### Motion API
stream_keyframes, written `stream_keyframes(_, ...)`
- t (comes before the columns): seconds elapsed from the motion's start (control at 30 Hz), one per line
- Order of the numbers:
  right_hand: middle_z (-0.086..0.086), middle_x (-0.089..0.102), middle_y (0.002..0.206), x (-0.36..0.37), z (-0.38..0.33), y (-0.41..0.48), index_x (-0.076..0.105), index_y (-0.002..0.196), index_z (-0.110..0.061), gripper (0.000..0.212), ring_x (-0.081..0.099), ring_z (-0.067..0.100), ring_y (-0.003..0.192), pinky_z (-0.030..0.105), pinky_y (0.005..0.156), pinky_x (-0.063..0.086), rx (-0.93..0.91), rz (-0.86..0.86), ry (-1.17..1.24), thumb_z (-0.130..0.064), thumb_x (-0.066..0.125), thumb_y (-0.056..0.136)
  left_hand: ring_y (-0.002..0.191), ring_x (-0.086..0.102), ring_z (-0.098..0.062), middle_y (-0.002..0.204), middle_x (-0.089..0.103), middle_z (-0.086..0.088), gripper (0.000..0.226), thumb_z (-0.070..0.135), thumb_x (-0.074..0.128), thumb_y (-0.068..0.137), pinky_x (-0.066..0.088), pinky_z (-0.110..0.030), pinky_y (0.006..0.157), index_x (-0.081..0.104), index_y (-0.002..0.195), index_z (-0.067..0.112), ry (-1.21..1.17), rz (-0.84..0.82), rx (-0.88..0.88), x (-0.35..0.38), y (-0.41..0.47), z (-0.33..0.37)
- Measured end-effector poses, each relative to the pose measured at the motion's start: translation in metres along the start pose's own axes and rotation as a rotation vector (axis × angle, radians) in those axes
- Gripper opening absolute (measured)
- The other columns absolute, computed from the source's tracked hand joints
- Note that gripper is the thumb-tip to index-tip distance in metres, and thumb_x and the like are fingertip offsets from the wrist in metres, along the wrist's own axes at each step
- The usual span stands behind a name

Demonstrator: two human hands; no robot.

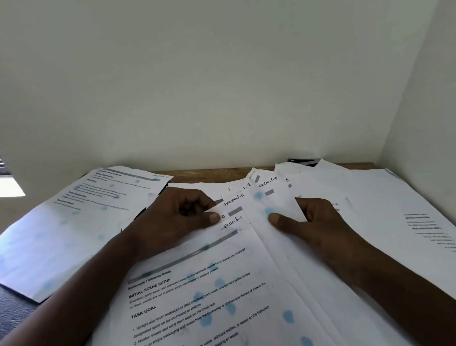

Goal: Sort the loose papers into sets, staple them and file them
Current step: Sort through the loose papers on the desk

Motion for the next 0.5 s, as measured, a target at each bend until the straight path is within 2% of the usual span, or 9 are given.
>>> stream_keyframes(0.03,0.015,0.078,0.097,0.0004,-0.0003,-0.0007,0.078,0.096,-0.012,0.018,0.073,0.042,0.096,0.058,0.089,0.057,-0.001,0.010,-0.002,-0.029,0.073,0.095,0.068,0.053,-0.012,0.076,0.068,-0.004,0.004,0.021,0.080,0.090,0.041,-0.022,0.059,0.079,0.092,0.019,-0.021,-0.010,0.000,-0.0003,0.0002,-0.0010)
stream_keyframes(0.17,0.015,0.078,0.095,0.0008,0.0004,-0.0007,0.078,0.096,-0.008,0.021,0.073,0.042,0.096,0.053,0.087,0.059,0.013,0.039,0.013,-0.028,0.070,0.098,0.083,0.067,-0.017,0.099,0.074,-0.023,0.022,0.002,0.080,0.086,0.054,-0.026,0.076,0.078,0.104,0.013,-0.141,-0.029,-0.008,-0.0032,0.0008,-0.0036)
stream_keyframes(0.27,0.013,0.079,0.095,0.0003,0.0029,0.0008,0.078,0.097,-0.011,0.022,0.074,0.040,0.096,0.053,0.089,0.058,0.024,0.043,0.013,-0.029,0.067,0.100,0.080,0.067,-0.013,0.089,0.076,-0.010,0.032,-0.003,0.082,0.082,0.054,-0.021,0.074,0.075,0.110,0.011,-0.118,-0.033,-0.019,-0.0023,0.0027,-0.0045)
stream_keyframes(0.33,0.010,0.079,0.093,0.0002,0.0032,0.0007,0.078,0.094,-0.012,0.022,0.076,0.035,0.092,0.047,0.086,0.059,0.014,0.049,0.005,-0.030,0.067,0.100,0.075,0.064,-0.010,0.082,0.073,-0.001,0.037,-0.002,0.086,0.079,0.051,-0.018,0.071,0.075,0.110,0.015,-0.091,-0.023,-0.038,-0.0010,0.0030,-0.0035)
stream_keyframes(0.5,0.006,0.080,0.092,0.0030,0.0020,-0.0004,0.079,0.094,-0.014,0.018,0.077,0.027,0.087,0.040,0.081,0.058,-0.004,0.052,0.013,-0.028,0.069,0.098,0.073,0.055,-0.013,0.075,0.069,0.004,0.041,0.013,0.093,0.073,0.044,-0.031,0.075,0.075,0.109,0.023,0.008,-0.013,-0.075,0.0003,0.0043,-0.0044)
Point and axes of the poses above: each hand's wrist, its own y-axis towards the middle knuckle, its own x-axis out of the palm, z = x × y, the point moved 4 cm from there along y, towards the middle knuckle
